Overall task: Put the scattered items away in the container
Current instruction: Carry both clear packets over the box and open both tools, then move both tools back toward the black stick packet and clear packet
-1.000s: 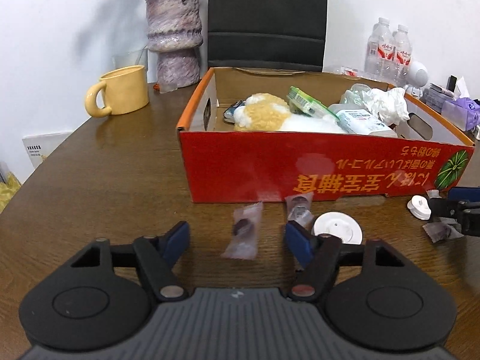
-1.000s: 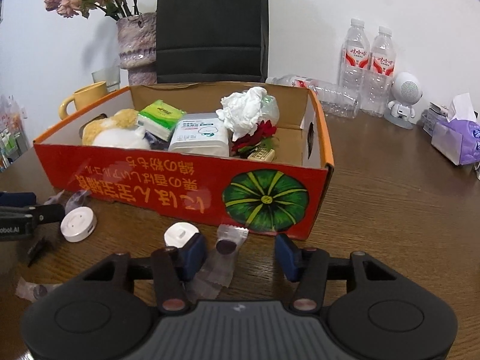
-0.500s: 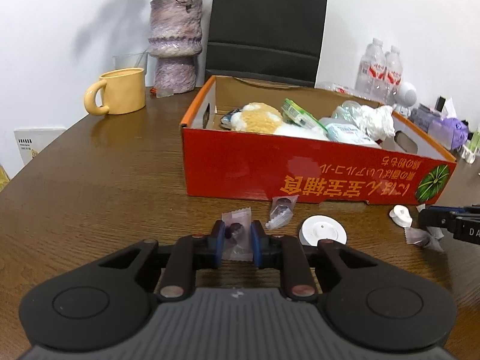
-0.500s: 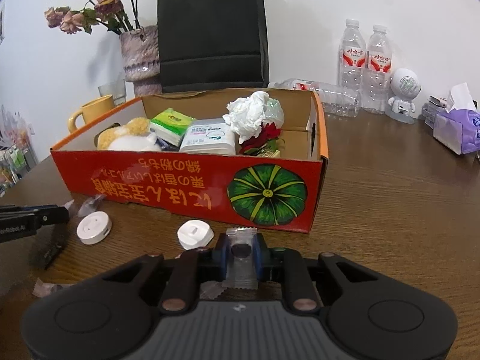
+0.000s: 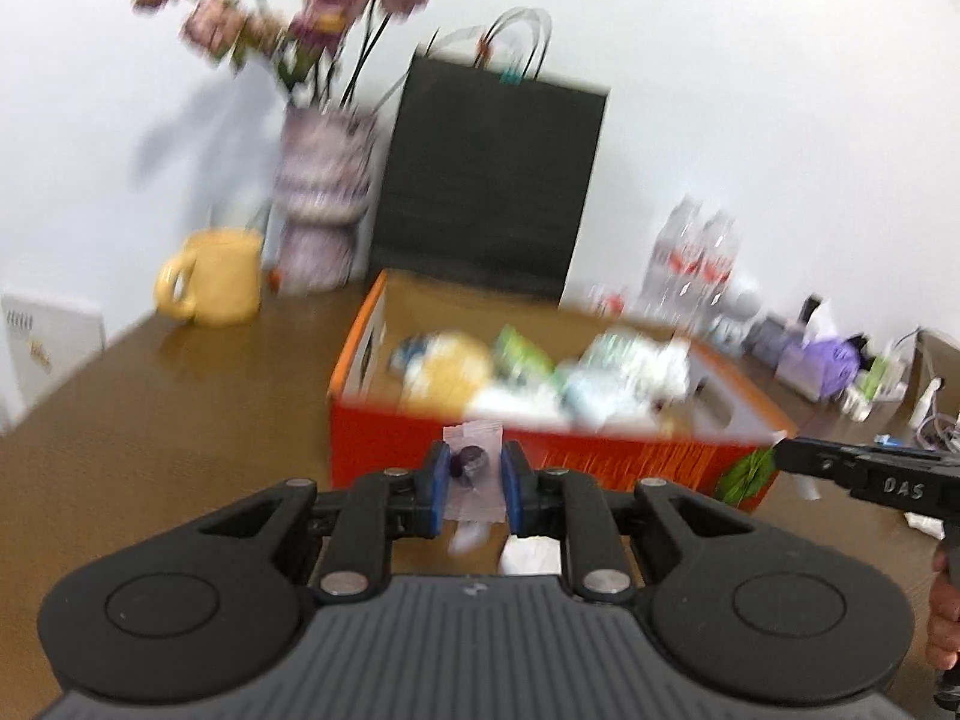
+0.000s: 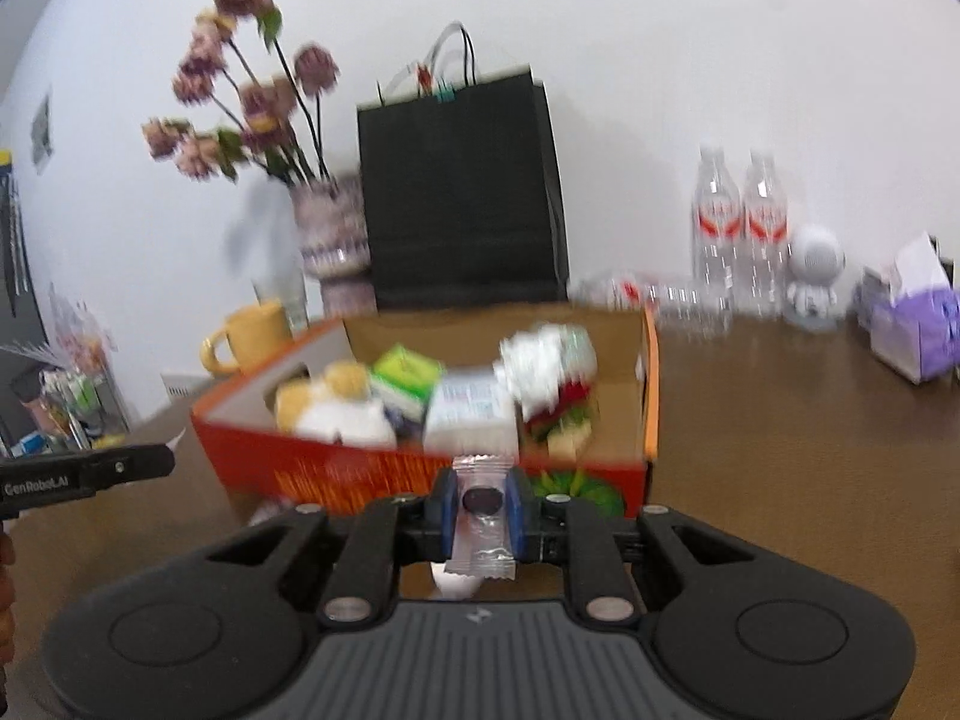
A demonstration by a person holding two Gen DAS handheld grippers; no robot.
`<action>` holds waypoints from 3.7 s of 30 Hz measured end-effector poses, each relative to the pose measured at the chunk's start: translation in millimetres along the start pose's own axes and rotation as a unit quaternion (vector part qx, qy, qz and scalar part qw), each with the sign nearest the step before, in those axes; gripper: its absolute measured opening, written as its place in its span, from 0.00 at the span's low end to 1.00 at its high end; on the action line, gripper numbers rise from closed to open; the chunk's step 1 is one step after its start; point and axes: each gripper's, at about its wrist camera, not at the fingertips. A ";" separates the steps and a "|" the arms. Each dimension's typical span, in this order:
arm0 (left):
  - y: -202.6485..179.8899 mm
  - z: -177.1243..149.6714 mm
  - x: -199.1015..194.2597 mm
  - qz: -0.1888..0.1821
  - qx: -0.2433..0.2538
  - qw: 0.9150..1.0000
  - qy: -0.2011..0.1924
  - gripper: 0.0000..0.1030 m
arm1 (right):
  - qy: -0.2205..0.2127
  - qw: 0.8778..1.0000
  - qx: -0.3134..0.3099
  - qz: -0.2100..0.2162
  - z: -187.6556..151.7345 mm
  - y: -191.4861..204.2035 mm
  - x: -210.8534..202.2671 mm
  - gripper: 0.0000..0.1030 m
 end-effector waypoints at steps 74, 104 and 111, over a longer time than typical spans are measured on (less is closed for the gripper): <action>-1.4 7.3 66.5 0.069 0.011 0.996 -0.047 1.00 | 0.013 0.998 -0.040 -0.056 17.0 19.3 78.9 1.00; -13.2 -54.8 -35.4 0.078 0.016 0.997 -0.018 1.00 | 0.027 0.998 -0.054 -0.031 -55.9 43.4 -14.1 1.00; -21.7 -68.1 -41.2 0.085 0.044 0.995 -0.003 1.00 | 0.038 0.997 -0.067 -0.023 -69.7 49.2 -27.2 1.00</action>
Point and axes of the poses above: each gripper's, at about its wrist camera, not at the fingertips, and x roughly the way its jaws point, y to its left, z to its top, and after that the axes turned 7 degrees about -y, right-handed
